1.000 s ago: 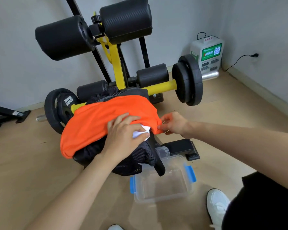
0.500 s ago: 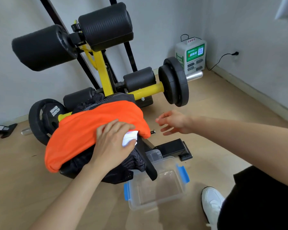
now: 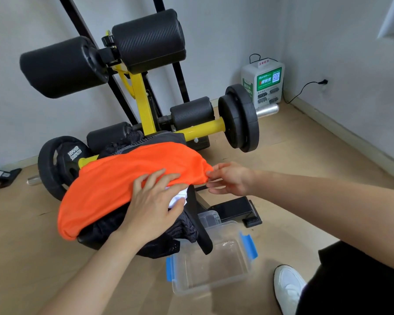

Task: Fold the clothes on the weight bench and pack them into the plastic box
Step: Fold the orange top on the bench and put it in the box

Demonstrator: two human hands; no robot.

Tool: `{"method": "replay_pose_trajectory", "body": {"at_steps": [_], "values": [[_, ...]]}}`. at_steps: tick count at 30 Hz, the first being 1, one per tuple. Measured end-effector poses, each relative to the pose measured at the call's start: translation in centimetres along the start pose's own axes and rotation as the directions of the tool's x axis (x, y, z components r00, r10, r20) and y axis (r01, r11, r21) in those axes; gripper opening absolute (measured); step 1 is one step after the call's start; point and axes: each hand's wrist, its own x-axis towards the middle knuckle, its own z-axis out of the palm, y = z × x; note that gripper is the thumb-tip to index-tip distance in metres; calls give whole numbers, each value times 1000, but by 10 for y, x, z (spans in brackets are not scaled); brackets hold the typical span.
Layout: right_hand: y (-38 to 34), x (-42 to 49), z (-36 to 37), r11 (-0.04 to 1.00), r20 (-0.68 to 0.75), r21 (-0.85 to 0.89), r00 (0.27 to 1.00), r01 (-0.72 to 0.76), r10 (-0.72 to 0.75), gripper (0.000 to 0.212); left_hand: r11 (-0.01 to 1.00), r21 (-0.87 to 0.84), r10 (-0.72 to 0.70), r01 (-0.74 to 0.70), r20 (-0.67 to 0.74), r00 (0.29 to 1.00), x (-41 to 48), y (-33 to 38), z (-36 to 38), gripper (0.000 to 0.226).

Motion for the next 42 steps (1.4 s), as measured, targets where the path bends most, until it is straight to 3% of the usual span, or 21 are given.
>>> {"method": "replay_pose_trajectory", "body": {"at_steps": [9, 16, 19, 24, 29, 32, 34, 39, 42], "values": [[-32, -19, -21, 967, -17, 212, 990, 139, -138, 10, 999, -38, -12, 7, -128, 992, 34, 28, 2, 38], [-44, -32, -18, 938, 6, 208, 959, 277, -284, 9, 969, -220, -133, 113, -80, 988, 71, 51, 3, 63], [-51, -42, -14, 929, 55, 176, 939, 325, -339, 16, 965, -219, -179, 143, -156, 971, 82, 53, 3, 54], [-58, -52, -16, 914, 92, 118, 913, 387, -398, 23, 942, -292, -258, 165, -319, 912, 92, 49, 4, 14], [-50, -44, -17, 942, -84, 45, 941, 332, -328, 13, 703, -647, -505, 294, -164, 848, 92, 31, -4, 15], [-42, -38, -5, 968, -24, -54, 969, 246, -248, 13, 466, -827, -600, 314, -34, 799, 85, 15, -12, 18], [-44, -35, 9, 955, 40, -58, 957, 291, -289, 25, 358, -876, -635, 324, 26, 772, 77, 9, -18, 14], [-58, -36, 50, 829, 128, -163, 844, 536, -521, 44, 345, -882, -654, 322, 20, 756, 50, -5, -38, 13], [-61, -31, 75, 782, 223, -206, 807, 588, -547, 49, 440, -830, -659, 341, -41, 751, 31, -24, -49, 18]]}}
